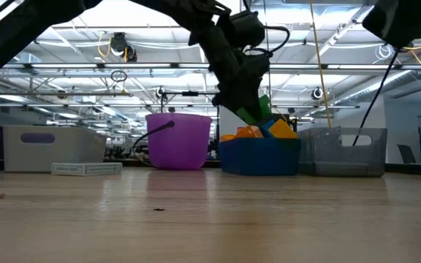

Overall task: Pick & Place Toys
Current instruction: Put the green game piece into the blue bin

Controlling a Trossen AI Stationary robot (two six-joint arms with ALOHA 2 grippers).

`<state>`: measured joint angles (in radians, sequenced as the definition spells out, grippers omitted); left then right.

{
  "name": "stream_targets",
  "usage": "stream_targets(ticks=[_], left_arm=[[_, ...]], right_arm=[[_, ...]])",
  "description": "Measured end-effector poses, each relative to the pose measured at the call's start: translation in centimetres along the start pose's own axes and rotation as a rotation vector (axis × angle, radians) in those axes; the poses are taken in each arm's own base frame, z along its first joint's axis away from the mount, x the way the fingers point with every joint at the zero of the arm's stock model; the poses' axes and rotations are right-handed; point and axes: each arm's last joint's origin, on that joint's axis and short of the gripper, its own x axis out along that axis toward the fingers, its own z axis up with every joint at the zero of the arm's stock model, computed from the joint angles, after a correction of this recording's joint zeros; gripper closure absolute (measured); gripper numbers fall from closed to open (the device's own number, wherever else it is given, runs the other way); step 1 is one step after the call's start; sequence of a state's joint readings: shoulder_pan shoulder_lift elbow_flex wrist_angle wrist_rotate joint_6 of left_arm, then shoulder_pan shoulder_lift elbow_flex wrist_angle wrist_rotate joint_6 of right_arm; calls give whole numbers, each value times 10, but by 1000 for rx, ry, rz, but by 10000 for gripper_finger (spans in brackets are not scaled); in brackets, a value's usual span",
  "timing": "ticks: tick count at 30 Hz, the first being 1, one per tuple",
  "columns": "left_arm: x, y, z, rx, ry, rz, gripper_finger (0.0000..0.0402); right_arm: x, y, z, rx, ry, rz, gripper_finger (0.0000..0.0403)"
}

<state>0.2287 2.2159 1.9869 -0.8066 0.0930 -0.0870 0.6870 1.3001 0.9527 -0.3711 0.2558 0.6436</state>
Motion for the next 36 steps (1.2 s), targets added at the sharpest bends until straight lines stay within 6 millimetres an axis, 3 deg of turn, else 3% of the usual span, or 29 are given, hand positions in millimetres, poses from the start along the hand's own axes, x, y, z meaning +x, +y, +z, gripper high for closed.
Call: stream_targets(ticks=[13, 25, 36], left_arm=[[1, 1, 4, -11, -39, 11, 243], [2, -4, 6, -43, -64, 9, 170], [-8, -6, 10, -61, -101, -51, 160]], right_arm=[[17, 11, -13, 46, 49, -6, 156], [17, 12, -11, 52, 35, 3, 156], [17, 13, -10, 47, 22, 18, 156]])
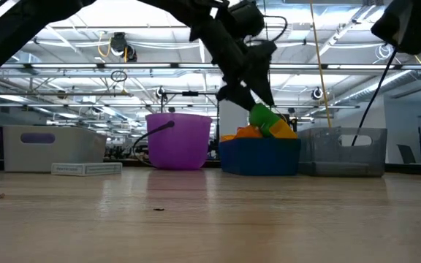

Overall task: Pick & Place Toys
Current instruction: Put the green game piece into the blue bin

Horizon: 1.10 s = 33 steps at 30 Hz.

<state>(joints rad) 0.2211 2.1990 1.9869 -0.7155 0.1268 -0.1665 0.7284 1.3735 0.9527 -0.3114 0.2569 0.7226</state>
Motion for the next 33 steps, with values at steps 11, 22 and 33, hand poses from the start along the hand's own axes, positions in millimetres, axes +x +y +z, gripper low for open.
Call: stream_targets(ticks=[11, 22, 33], left_arm=[[-85, -18, 17, -23, -145, -46, 160], [-179, -78, 20, 2, -422, -159, 160], [-212, -123, 12, -16, -555, -258, 160]], right_arm=[[-1, 10, 9, 69, -47, 153, 156], [31, 25, -15, 21, 92, 143, 156], [70, 50, -28, -511, 91, 173, 156]])
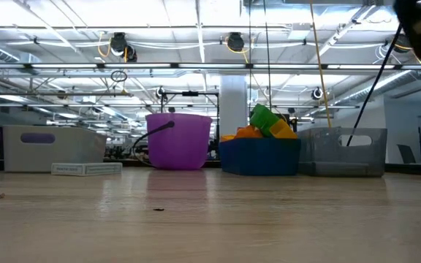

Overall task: Pick & Place Toys
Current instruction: Put the green game piece into the blue bin

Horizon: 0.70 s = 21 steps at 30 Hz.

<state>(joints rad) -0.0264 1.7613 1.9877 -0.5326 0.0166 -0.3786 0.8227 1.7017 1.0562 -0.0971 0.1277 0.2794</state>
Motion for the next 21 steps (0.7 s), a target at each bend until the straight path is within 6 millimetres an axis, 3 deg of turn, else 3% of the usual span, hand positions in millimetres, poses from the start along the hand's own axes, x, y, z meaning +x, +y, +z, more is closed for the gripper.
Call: stream_targets(ticks=[5, 11, 21], left_arm=[[0, -17, -4, -12, -11, -35, 160], [-1, -32, -9, -25, -29, -32, 160], [-2, -42, -11, -33, -47, -53, 160]], right_arm=[[10, -12, 2, -134, -11, -40, 156], [23, -33, 1, -151, 29, -18, 156], [41, -50, -4, -134, 47, 23, 162]])
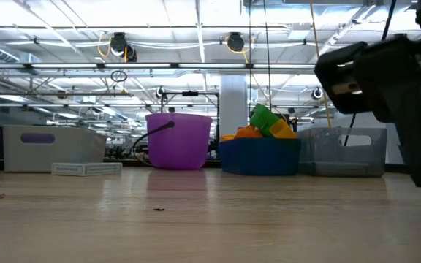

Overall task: Pick & Place Toys
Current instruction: Put the green game piece into the blue bin

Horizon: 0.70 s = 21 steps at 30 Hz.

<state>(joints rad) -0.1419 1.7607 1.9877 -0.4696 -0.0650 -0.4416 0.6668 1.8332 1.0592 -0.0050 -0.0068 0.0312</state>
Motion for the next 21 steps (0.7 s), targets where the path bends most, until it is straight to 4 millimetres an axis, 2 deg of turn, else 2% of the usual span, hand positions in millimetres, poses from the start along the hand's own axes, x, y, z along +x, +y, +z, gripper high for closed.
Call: stream_targets(ticks=[4, 11, 21], left_arm=[[0, 0, 0, -7, -4, 9, 160], [0, 0, 0, -9, -7, 14, 160], [0, 0, 0, -13, -9, 13, 160]], right_arm=[[0, -3, 1, 8, -8, 13, 197], [0, -6, 1, 20, -4, 31, 295], [-6, -9, 2, 27, -7, 53, 298]])
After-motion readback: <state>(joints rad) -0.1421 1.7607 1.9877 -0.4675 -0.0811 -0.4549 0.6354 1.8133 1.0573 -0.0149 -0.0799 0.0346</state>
